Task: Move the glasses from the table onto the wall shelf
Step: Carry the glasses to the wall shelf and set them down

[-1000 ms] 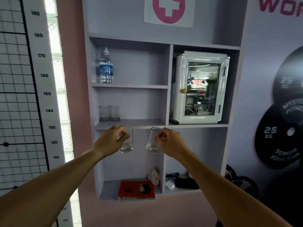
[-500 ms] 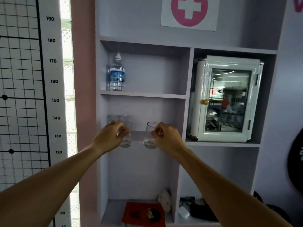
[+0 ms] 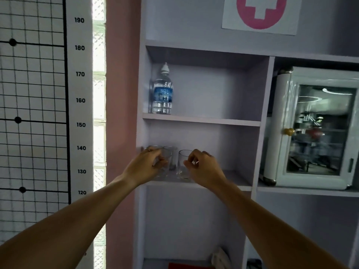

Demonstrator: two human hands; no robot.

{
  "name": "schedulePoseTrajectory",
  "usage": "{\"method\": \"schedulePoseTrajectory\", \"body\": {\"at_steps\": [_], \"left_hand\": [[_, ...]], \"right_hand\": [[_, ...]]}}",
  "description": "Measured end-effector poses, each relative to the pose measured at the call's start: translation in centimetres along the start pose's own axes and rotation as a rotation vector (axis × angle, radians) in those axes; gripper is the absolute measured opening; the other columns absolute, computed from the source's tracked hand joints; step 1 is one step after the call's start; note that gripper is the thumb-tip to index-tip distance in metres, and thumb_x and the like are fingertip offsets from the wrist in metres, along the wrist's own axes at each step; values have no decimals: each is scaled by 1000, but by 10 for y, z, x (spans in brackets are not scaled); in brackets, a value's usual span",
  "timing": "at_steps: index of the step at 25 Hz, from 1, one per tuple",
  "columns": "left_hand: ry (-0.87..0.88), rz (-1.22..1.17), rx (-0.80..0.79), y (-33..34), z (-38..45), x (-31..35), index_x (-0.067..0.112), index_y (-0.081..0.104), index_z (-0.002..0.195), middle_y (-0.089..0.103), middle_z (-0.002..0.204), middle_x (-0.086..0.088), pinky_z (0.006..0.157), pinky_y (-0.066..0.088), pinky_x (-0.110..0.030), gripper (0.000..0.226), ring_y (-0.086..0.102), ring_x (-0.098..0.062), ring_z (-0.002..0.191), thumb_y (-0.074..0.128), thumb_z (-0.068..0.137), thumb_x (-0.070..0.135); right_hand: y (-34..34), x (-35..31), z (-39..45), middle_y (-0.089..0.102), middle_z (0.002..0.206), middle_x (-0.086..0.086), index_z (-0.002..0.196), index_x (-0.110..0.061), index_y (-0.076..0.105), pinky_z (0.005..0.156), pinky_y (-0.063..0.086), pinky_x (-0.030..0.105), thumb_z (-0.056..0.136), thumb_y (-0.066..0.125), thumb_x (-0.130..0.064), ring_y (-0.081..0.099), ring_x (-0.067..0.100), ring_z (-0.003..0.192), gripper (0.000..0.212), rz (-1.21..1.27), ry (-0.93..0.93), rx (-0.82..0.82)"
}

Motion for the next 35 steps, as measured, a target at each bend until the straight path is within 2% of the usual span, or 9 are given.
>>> {"method": "schedulePoseTrajectory", "body": {"at_steps": [3, 7, 13, 18, 21, 24, 29, 32, 35], "left_hand": [[-2, 7, -19, 9, 5, -2, 15, 55, 77, 63, 90, 2, 71, 45, -31, 27, 57, -12, 76, 58, 94, 36], [-38, 27, -5, 9, 12, 8, 15, 45, 68, 59, 83, -3, 67, 47, -38, 31, 54, -19, 69, 58, 94, 27], [-94, 106, -29, 17, 24, -4, 9, 60, 85, 65, 102, -7, 77, 55, -44, 14, 64, -26, 83, 52, 91, 19], [-71, 244, 4, 15, 22, 1, 8, 64, 95, 61, 113, -13, 84, 55, -35, 16, 64, -25, 88, 53, 93, 19], [-36, 306, 46, 13, 21, 1, 8, 64, 112, 63, 119, -15, 95, 51, -34, 24, 63, -28, 103, 53, 94, 19], [-19, 361, 14, 15, 21, 1, 9, 59, 124, 61, 127, -13, 100, 48, -35, 36, 59, -29, 114, 61, 89, 16], [-4, 485, 31, 14, 21, 3, 12, 69, 101, 57, 116, -10, 96, 47, -34, 15, 53, -26, 107, 62, 87, 14], [43, 569, 22, 17, 19, 2, 14, 70, 95, 58, 113, -9, 93, 46, -29, 11, 52, -24, 107, 65, 86, 16], [63, 630, 3, 21, 18, -1, 14, 71, 96, 64, 112, -9, 96, 46, -33, 12, 54, -26, 109, 65, 86, 17]], "right_hand": [[9, 3, 12, 62, 101, 2, 89, -30, 54, 57, 35, 17, 93, 59, -36, 58, 18, 84, 8, -2, 10, 8], [14, 9, 24, 63, 106, 3, 91, -29, 55, 60, 38, 21, 93, 59, -35, 57, 18, 87, 8, 22, 18, -9], [22, 21, 33, 63, 106, 4, 92, -28, 55, 66, 41, 24, 93, 60, -36, 58, 18, 89, 9, 55, 23, -58], [31, 26, 38, 62, 106, 3, 94, -29, 55, 59, 37, 19, 93, 61, -33, 57, 19, 88, 7, 57, 24, -82], [35, 28, 41, 64, 108, 4, 97, -27, 58, 65, 41, 23, 93, 61, -33, 58, 20, 91, 8, 91, 27, -85], [37, 28, 43, 63, 110, 1, 111, -26, 59, 74, 50, 30, 92, 64, -37, 61, 22, 95, 23, 176, 34, -95], [44, 22, 47, 63, 116, 5, 126, -25, 54, 86, 58, 40, 90, 68, -37, 64, 26, 101, 40, 252, 46, -120], [51, 18, 48, 62, 123, 8, 129, -25, 51, 85, 59, 39, 88, 70, -25, 64, 28, 104, 45, 283, 48, -159], [57, 14, 48, 60, 119, 6, 132, -26, 46, 80, 60, 39, 85, 72, -18, 67, 30, 100, 54, 289, 31, -184]]}}
Point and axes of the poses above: each hand's wrist, its own z-axis towards the middle knuckle, its own y-axis out of the palm, x = y × z, the point moved 6 cm from there along z, towards the middle knuckle
